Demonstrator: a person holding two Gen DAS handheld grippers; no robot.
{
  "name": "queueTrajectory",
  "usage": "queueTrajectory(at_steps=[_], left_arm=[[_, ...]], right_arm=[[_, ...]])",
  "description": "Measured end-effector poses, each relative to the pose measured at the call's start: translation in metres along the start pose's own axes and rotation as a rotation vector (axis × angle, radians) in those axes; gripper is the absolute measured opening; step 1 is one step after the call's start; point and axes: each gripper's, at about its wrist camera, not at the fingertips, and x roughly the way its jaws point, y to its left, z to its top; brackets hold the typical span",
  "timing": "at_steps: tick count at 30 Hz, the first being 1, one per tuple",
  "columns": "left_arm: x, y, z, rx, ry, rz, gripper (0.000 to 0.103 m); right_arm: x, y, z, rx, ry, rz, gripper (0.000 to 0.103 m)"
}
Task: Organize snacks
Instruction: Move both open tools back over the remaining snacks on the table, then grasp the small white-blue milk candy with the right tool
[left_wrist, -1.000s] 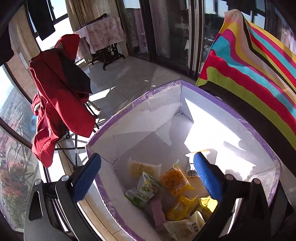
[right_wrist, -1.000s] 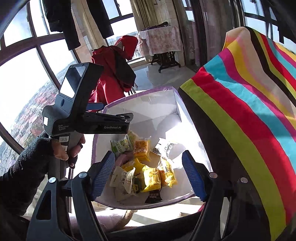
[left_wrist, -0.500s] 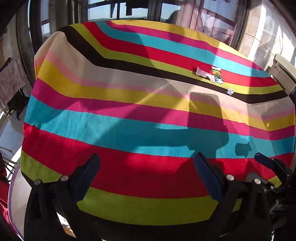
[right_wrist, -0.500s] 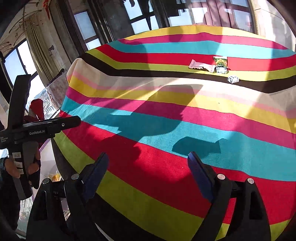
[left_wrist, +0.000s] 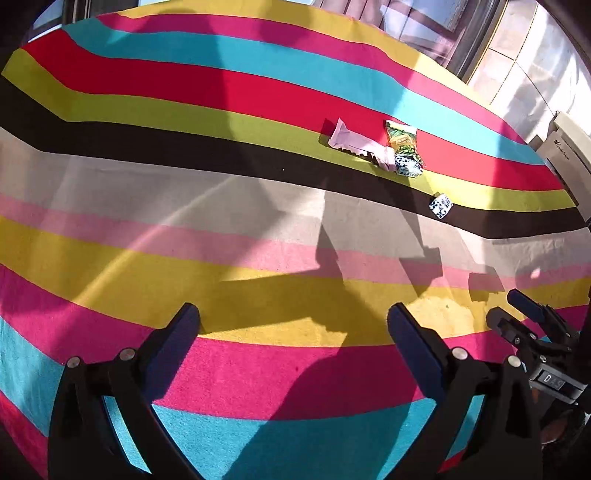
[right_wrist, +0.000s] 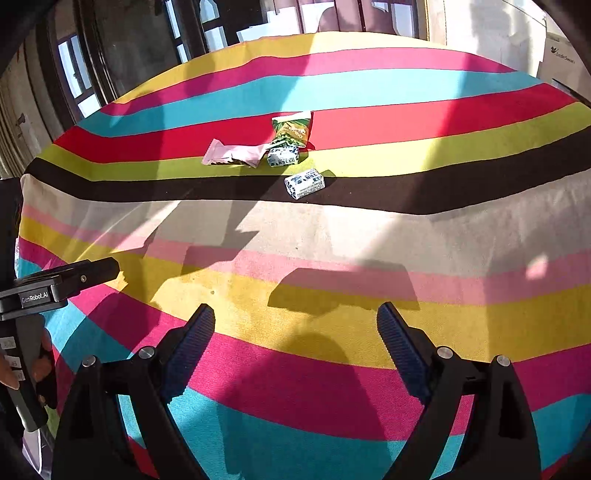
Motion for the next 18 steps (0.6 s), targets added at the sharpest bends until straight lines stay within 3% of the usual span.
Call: queueTrajectory(at_steps=[2,7,14,17,18], left_arm=[[-0.002,-0.001,-0.008,0.029,-0.045,-0.016,0.101],[-0.003,0.001,-0.008,0.004,-0.061,-0.036,0.101],[-0.003,0.002,-0.008,0.007,-0.061,-0.038,0.101],[-0.003,0.001,-0.009,0.014,-0.057,-0.028,0.101],[-0.003,0.000,-0.009,0.018,-0.055,-0.022,0.101]], right_arm=[[0.014,-0.005,0.020,-0.004,-0.010,-0.011,0.087],[0.048,-0.003,0.061,-0.050,-0.012,0.004,0.082],[0.074,0.001,0.080,-0.145,0.051,0.063,0.068],[0.069,0.006,0.074,-0.220,0.033,0.026,0.035],[0.065,0.005,0.071,-0.212,0.026,0.045,0.035]])
